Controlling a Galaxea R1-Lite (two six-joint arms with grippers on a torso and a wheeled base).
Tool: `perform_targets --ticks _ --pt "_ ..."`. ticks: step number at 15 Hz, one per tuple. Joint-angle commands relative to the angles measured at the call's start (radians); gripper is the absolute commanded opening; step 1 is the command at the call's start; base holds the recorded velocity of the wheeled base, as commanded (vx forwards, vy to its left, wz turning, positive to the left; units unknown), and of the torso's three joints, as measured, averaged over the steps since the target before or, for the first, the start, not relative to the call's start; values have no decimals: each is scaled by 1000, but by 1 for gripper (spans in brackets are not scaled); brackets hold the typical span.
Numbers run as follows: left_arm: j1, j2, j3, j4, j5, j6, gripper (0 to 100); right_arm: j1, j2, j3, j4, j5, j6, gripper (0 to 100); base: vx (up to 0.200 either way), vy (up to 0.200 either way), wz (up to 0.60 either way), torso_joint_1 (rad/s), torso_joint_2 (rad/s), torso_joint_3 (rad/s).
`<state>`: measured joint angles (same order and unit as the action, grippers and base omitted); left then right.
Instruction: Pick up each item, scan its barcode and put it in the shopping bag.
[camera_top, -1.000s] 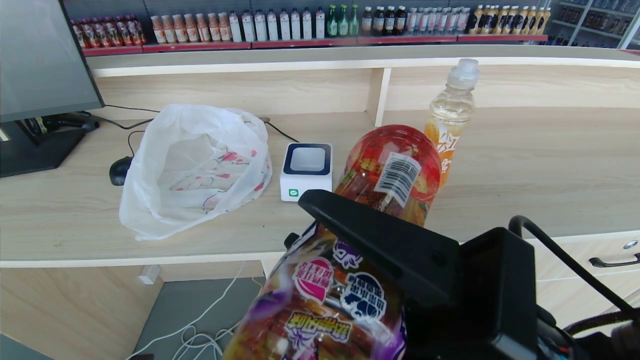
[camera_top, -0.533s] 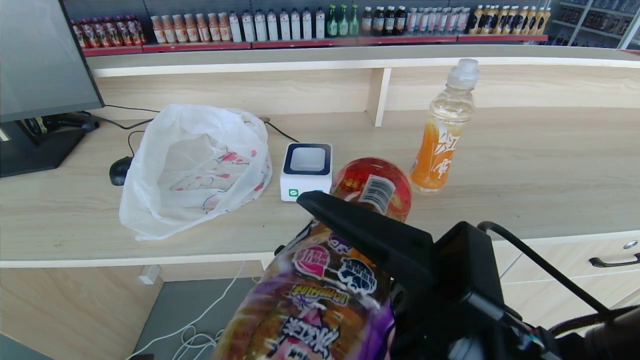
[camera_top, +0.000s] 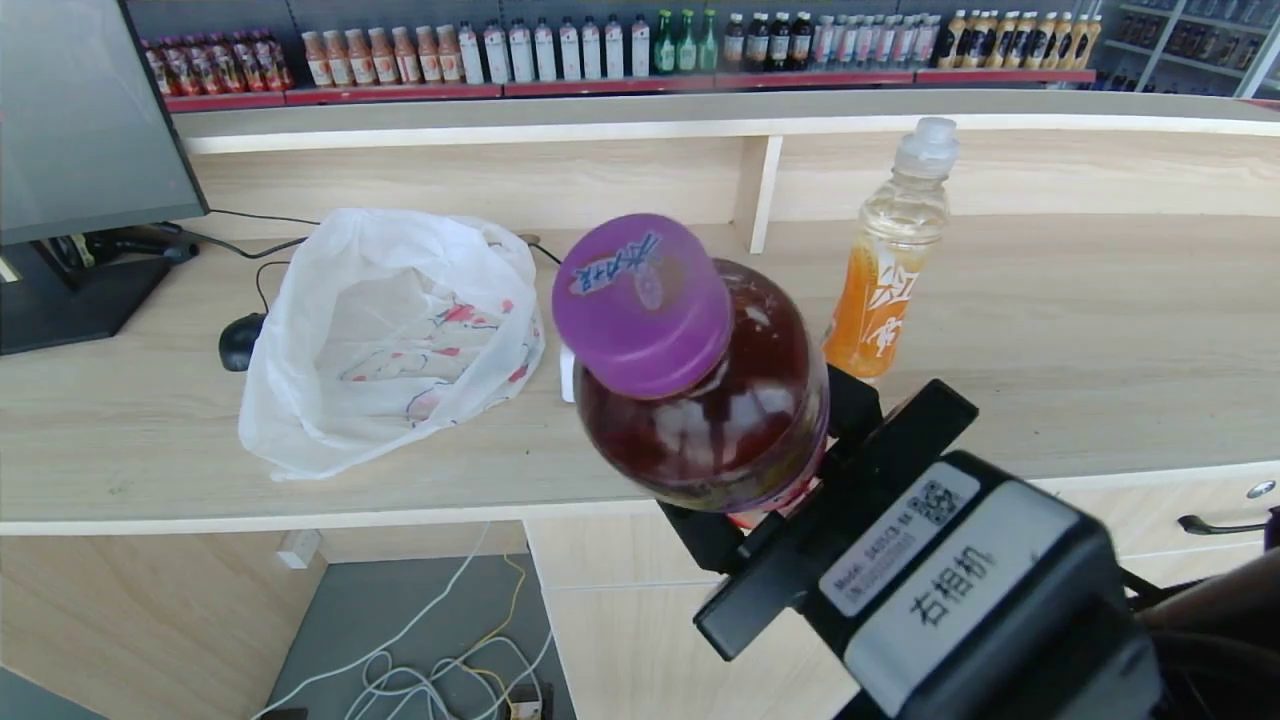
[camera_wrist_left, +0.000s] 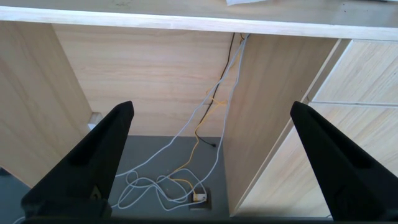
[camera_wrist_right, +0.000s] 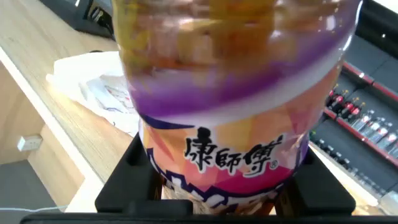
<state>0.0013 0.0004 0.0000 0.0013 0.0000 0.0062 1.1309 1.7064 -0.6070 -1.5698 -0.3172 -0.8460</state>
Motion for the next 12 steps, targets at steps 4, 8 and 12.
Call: perform_targets --ticks 4,8,12 --pt "0 0 0 0 0 0 100 -48 -8 -40 42 -36 160 0 0 0 0 0 0 0" --pt "0 0 0 0 0 0 100 -92 -63 -160 195 -36 318 0 0 0 0 0 0 0" --pt "0 0 0 0 0 0 100 -125 -168 -177 376 -31 576 0 0 0 0 0 0 0"
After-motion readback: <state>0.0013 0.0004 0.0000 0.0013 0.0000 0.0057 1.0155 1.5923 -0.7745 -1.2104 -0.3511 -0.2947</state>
